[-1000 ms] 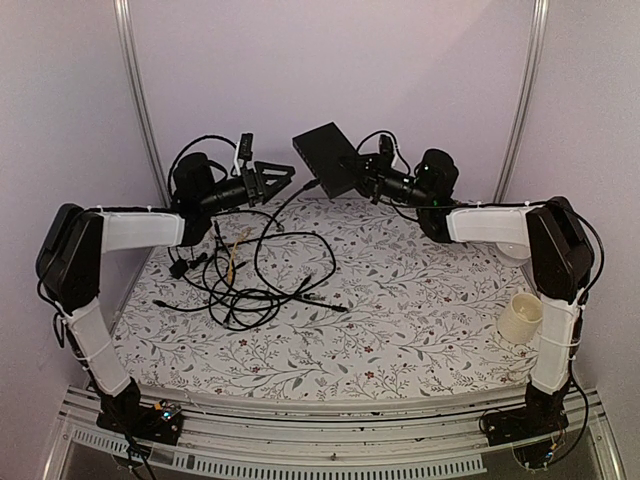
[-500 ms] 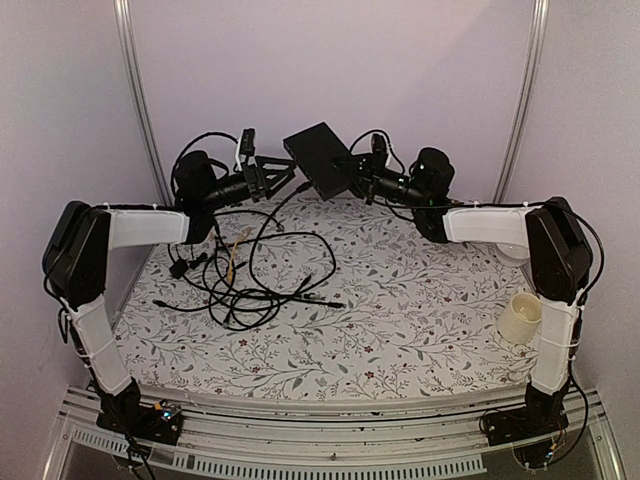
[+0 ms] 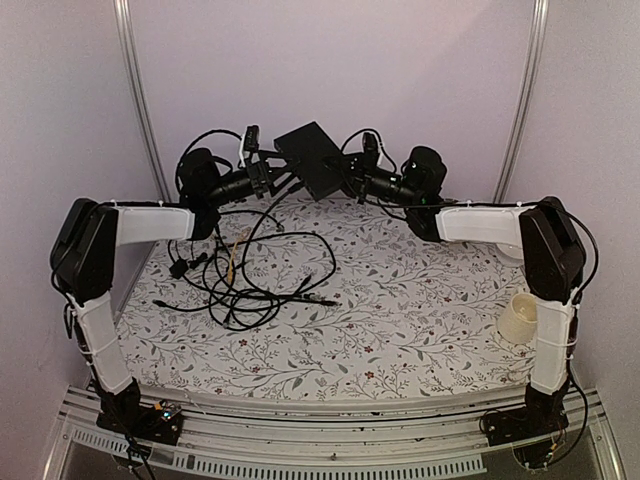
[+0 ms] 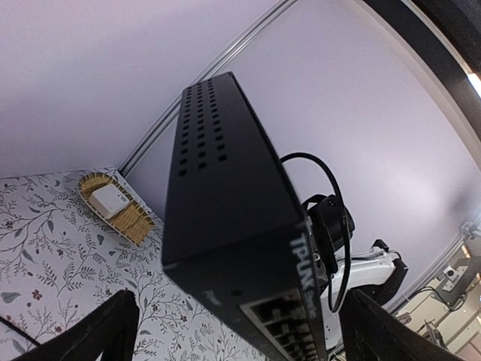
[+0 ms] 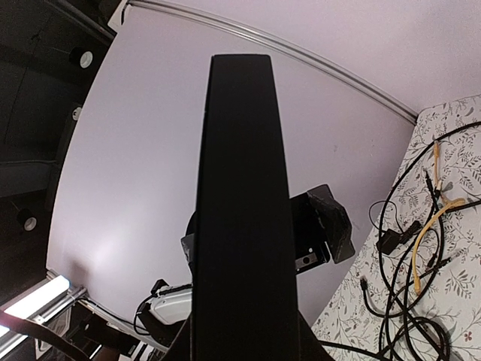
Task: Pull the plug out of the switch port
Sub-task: Adjust the switch port at the center of the board.
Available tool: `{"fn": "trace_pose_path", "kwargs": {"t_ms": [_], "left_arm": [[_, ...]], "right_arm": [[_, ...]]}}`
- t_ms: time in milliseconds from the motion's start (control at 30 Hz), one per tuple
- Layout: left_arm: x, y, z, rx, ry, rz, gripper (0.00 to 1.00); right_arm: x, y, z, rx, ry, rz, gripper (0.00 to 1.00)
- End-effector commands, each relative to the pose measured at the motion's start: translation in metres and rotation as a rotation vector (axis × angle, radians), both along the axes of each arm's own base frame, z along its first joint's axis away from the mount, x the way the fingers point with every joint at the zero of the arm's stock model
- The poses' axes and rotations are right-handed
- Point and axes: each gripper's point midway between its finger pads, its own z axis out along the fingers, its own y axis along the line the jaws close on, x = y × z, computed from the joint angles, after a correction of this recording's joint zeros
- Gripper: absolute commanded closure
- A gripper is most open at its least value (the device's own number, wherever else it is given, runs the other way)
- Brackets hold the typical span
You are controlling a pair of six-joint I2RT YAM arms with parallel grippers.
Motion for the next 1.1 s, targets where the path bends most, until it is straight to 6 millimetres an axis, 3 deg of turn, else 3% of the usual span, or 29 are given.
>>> {"fn": "trace_pose_path", "kwargs": {"t_ms": [0, 267, 500, 633, 667, 767, 1067], "left_arm": [[0.000, -0.007, 0.014, -0.024, -0.038, -0.022, 0.07], [0.002, -0.008, 0.013, -0.032, -0.031, -0.033, 0.28], [0.003, -0.006, 0.011, -0.050, -0.014, -0.030, 0.68], [-0.001, -0.006, 0.013, -0.068, -0.009, -0.058, 0.82], [0.004, -0.008, 0.001, -0.064, 0.011, -0.063, 0.84], [0.003, -0.010, -0.004, -0.074, 0.027, -0.094, 1.00], [-0.012, -0.020, -0.003, -0.044, -0.006, -0.257, 1.00]], "right_arm": [[-0.009, 0.002, 0.035, 0.064, -0.116, 0.009, 0.98], [-0.009, 0.007, 0.029, 0.042, -0.101, 0.022, 0.98], [-0.010, 0.009, 0.016, 0.018, -0.083, 0.030, 0.98], [-0.010, 0.010, 0.009, -0.001, -0.071, 0.038, 0.98], [-0.010, 0.011, 0.007, -0.007, -0.072, 0.041, 0.98], [-0.012, 0.013, -0.004, -0.030, -0.058, 0.058, 0.97], [-0.022, 0.002, -0.020, -0.090, -0.119, 0.119, 0.69]]}}
